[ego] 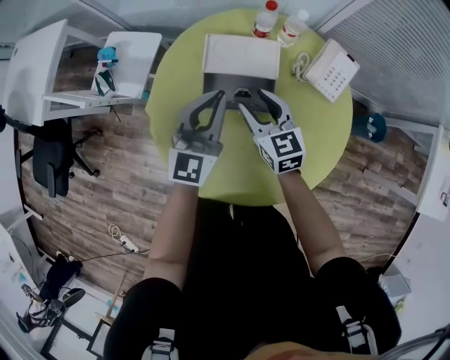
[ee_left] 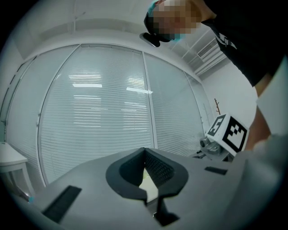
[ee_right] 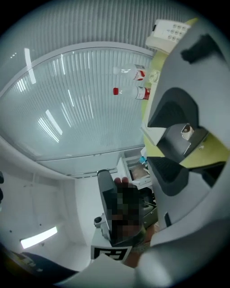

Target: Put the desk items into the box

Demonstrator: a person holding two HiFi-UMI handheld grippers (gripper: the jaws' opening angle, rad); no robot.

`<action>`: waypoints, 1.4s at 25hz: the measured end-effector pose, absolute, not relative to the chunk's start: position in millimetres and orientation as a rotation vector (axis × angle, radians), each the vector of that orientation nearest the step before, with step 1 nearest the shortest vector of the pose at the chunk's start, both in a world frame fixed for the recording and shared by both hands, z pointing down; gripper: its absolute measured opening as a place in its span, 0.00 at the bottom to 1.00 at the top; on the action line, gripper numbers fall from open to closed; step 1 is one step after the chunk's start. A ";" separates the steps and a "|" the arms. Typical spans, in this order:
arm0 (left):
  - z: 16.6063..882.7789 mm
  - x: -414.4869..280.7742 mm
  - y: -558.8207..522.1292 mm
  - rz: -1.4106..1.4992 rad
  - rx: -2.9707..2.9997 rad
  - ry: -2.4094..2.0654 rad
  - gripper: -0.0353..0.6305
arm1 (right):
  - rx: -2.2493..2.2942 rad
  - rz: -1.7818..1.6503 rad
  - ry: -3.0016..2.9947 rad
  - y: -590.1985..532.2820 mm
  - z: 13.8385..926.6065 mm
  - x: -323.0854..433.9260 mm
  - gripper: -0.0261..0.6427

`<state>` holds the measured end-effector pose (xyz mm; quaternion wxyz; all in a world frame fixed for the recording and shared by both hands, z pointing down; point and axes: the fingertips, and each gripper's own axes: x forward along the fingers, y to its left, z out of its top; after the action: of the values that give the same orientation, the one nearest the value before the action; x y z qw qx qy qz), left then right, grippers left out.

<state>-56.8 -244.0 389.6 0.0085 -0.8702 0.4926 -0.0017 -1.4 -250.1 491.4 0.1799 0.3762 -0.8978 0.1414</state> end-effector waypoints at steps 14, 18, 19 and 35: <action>342.2 -67.6 -198.9 -0.017 -2.848 1.338 0.07 | 1.151 0.187 -2.743 -197.6 371.3 -7.3 0.06; 332.5 -67.4 -187.8 -0.024 -2.888 1.261 0.07 | 1.188 0.129 -2.749 -186.5 348.8 -7.0 0.06; 329.4 -67.1 -185.8 -0.020 -2.897 1.243 0.07 | 1.196 0.118 -2.747 -184.1 342.7 -7.1 0.06; 292.2 -61.7 -168.1 -0.011 -2.967 1.005 0.07 | 1.271 0.042 -2.730 -167.2 299.3 -29.9 0.06</action>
<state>-61.7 -168.1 292.2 0.0046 -0.9472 0.3207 -0.0035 -29.9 -167.2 299.3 0.0651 0.4212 -0.9045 0.0140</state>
